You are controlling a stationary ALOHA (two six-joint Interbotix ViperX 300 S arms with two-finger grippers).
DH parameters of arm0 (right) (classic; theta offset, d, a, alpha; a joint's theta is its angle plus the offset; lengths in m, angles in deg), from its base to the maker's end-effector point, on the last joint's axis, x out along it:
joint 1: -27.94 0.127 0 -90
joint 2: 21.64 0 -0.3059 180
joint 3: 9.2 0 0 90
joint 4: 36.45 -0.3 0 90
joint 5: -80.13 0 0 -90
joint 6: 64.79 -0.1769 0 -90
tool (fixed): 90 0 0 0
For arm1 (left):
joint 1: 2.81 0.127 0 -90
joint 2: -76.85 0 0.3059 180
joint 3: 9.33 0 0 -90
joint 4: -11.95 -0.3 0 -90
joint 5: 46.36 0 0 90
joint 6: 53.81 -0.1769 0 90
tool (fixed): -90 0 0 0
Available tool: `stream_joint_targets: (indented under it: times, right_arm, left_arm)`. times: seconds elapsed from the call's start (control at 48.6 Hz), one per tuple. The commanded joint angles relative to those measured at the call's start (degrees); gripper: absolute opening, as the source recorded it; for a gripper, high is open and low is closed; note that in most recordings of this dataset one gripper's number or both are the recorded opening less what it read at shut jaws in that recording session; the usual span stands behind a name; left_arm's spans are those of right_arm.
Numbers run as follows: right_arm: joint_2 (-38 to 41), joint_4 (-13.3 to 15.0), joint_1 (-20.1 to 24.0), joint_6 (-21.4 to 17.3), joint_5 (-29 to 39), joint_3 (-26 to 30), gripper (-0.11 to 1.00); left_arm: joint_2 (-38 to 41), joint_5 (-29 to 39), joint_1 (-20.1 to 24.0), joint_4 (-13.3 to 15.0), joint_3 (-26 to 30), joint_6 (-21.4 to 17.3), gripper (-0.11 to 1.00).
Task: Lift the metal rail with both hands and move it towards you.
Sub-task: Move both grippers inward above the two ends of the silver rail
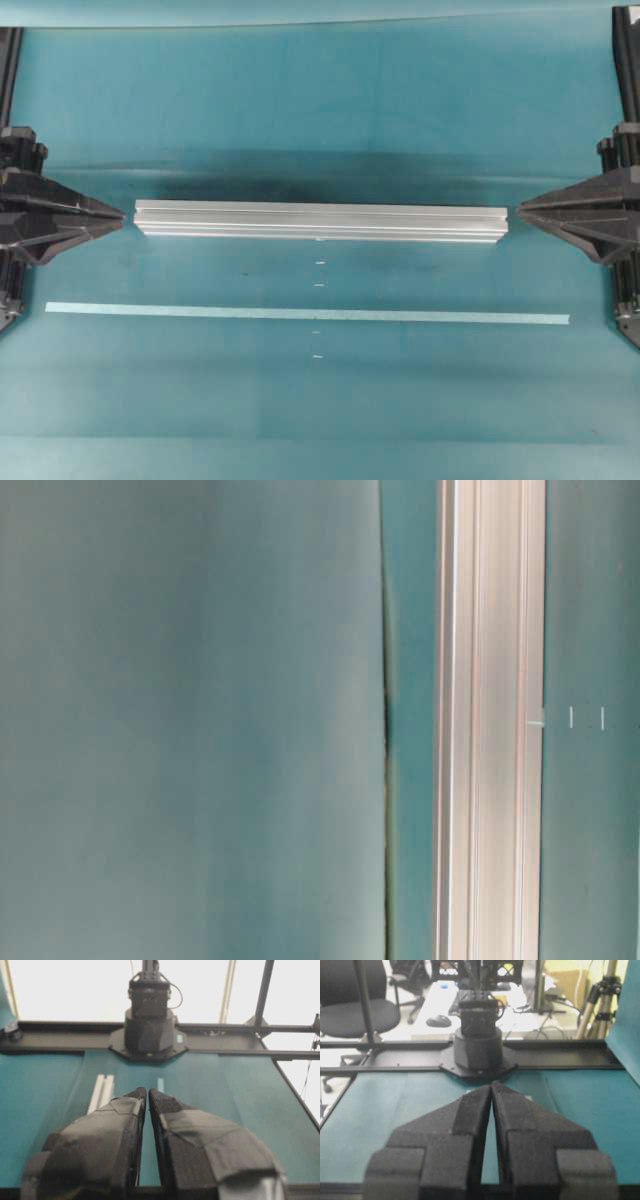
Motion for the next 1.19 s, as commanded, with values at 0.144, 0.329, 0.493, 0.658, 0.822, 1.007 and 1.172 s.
stream_joint_targets:
  times: [0.144, 0.329, 0.493, 0.658, 0.822, 1.007, 1.172]
  right_arm:
    - [0.97, -3.52, 0.53, -3.25, 1.32, 0.35, 0.00]
    - [1.14, -3.96, -0.88, -8.70, 9.23, 1.23, -0.02]
    - [1.67, -4.39, -4.22, -12.57, 21.01, 5.01, -0.02]
    - [3.96, -4.13, -8.44, -15.47, 37.71, 11.78, -0.03]
    - [7.82, -1.41, -9.23, -15.29, 49.66, 16.79, -0.03]
    - [14.41, -0.26, -9.93, -14.77, 57.22, 21.18, -0.03]
    - [21.09, -0.26, -10.20, -8.96, 63.81, 26.81, -0.03]
  left_arm:
    - [3.25, 2.02, -0.09, -0.70, 3.16, 3.60, 0.02]
    - [5.36, 9.93, 0.18, -0.70, 6.42, 3.96, -0.04]
    - [8.44, 21.09, 1.85, -0.70, 11.51, 4.31, -0.04]
    - [13.10, 34.37, 4.66, -0.79, 18.81, 3.96, -0.04]
    - [18.28, 44.65, 7.12, -1.05, 24.52, 3.52, -0.04]
    - [24.96, 50.71, 9.58, -1.14, 30.06, 2.72, -0.04]
    - [29.71, 57.83, 9.84, -1.32, 34.28, -3.25, -0.04]
